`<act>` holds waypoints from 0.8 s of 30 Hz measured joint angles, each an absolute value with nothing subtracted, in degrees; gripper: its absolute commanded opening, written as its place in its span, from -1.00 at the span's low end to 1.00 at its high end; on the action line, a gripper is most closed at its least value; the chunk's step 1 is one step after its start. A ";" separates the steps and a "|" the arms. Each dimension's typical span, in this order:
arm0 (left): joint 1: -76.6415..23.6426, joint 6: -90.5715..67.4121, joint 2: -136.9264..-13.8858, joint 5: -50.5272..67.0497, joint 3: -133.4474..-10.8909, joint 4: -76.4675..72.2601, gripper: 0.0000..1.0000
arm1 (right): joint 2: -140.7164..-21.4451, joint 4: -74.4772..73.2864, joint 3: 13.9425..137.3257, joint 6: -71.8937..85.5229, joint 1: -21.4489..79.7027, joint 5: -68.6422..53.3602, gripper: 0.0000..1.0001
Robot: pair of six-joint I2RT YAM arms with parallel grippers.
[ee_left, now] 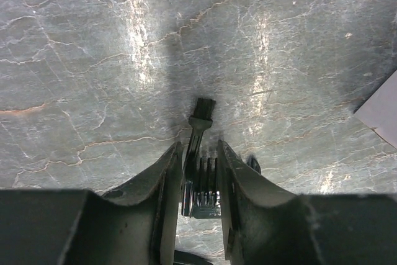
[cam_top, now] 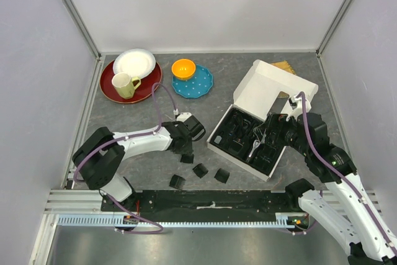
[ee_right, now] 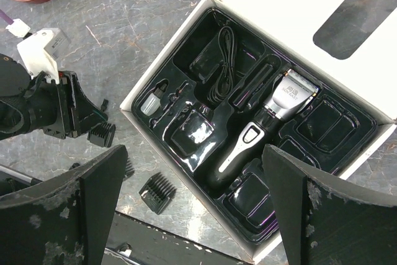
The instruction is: Sort the hair-cutting tools
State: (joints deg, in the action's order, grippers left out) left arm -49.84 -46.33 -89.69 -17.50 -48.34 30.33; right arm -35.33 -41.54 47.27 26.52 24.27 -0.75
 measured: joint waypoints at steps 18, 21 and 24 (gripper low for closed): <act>-45.69 -41.87 -91.35 -12.80 -50.33 31.14 -0.85 | -34.54 -41.21 47.27 26.76 24.27 -0.67 0.96; -44.99 -41.12 -91.53 -12.82 -50.57 31.14 -0.95 | -34.54 -41.21 47.27 26.76 24.27 -0.64 0.96; -44.66 -40.47 -91.72 -12.84 -50.76 31.14 -0.96 | -34.54 -41.21 47.27 26.79 24.27 -0.64 0.96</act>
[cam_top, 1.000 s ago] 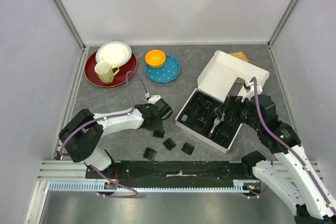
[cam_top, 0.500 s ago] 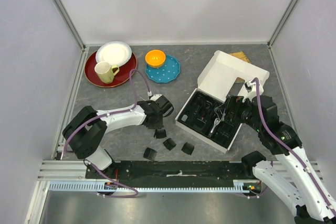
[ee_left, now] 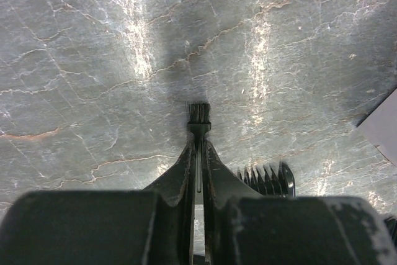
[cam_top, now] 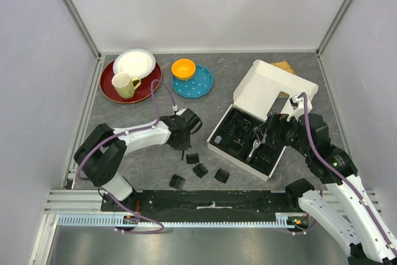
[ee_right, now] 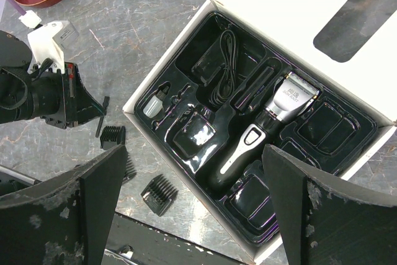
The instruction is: Sort the hair-cutting tools
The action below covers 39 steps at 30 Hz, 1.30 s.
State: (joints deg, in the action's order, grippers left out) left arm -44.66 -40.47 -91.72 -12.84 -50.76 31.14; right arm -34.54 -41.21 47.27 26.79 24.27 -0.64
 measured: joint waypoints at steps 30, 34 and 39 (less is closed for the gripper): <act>-53.67 -32.86 -86.50 -13.37 -66.32 33.47 -0.95 | -34.04 -41.19 47.27 27.24 24.27 -0.64 0.96; -54.89 -31.14 -91.18 -13.19 -69.23 30.39 -0.95 | -33.89 -41.17 47.27 27.70 24.27 -0.67 0.96; -56.42 -29.87 -96.53 -13.19 -72.34 29.19 -0.95 | -33.56 -41.15 47.20 28.23 24.27 -0.67 0.96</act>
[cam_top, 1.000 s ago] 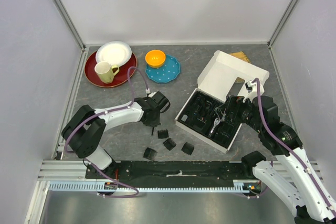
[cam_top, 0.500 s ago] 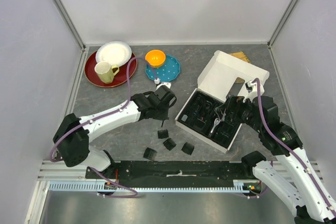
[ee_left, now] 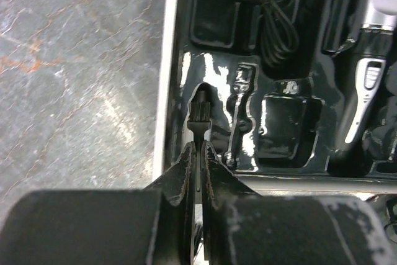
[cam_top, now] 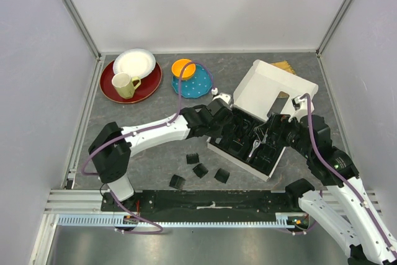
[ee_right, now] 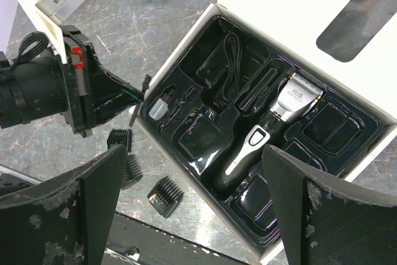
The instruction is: Sort the hair-cutting tools
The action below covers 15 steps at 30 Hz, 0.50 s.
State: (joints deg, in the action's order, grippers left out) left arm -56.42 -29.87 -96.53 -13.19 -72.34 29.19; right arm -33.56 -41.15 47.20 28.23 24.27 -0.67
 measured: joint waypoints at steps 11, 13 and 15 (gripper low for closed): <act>-59.44 -27.16 -102.02 -12.82 -77.73 26.50 -0.95 | -32.47 -40.95 45.98 28.69 24.27 -0.64 0.96; -59.59 -26.89 -102.54 -12.82 -77.73 26.26 -0.95 | -32.23 -40.95 45.98 28.71 24.27 -0.64 0.96; -59.68 -26.70 -103.15 -12.84 -77.73 25.93 -0.95 | -31.97 -40.99 45.98 28.69 24.27 -0.32 0.96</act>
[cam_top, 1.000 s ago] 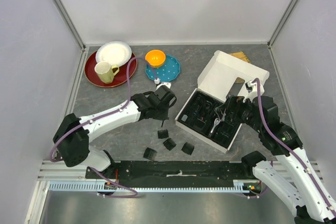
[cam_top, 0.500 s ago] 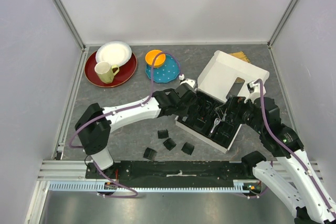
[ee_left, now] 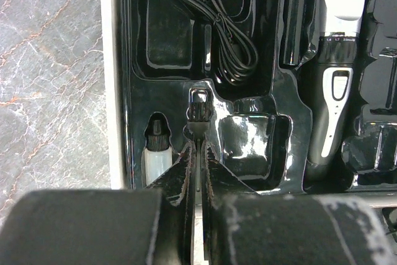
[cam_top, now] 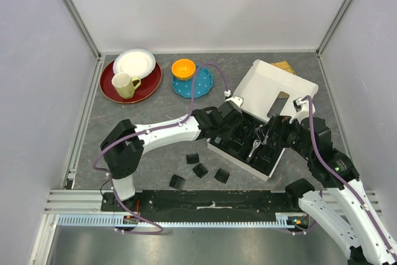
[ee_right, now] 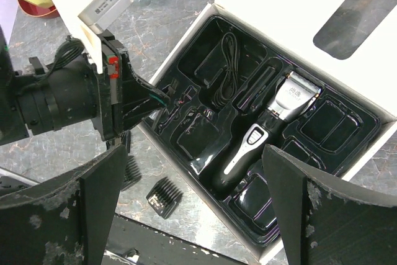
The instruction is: Sort the hair-cutting tools
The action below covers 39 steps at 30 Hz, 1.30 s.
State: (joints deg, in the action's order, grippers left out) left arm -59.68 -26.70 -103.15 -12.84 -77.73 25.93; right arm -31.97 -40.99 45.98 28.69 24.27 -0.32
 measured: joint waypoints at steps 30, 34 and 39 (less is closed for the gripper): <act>-59.83 -26.00 -107.63 -13.54 -77.87 24.67 -0.95 | -31.55 -41.71 45.98 28.67 24.27 1.37 0.96; -60.01 -26.00 -107.98 -13.43 -78.04 24.49 -0.95 | -31.44 -41.78 45.98 28.67 24.27 1.41 0.96; -60.14 -26.00 -108.09 -13.58 -78.04 24.27 -0.95 | -31.38 -41.95 45.98 28.67 24.27 1.45 0.96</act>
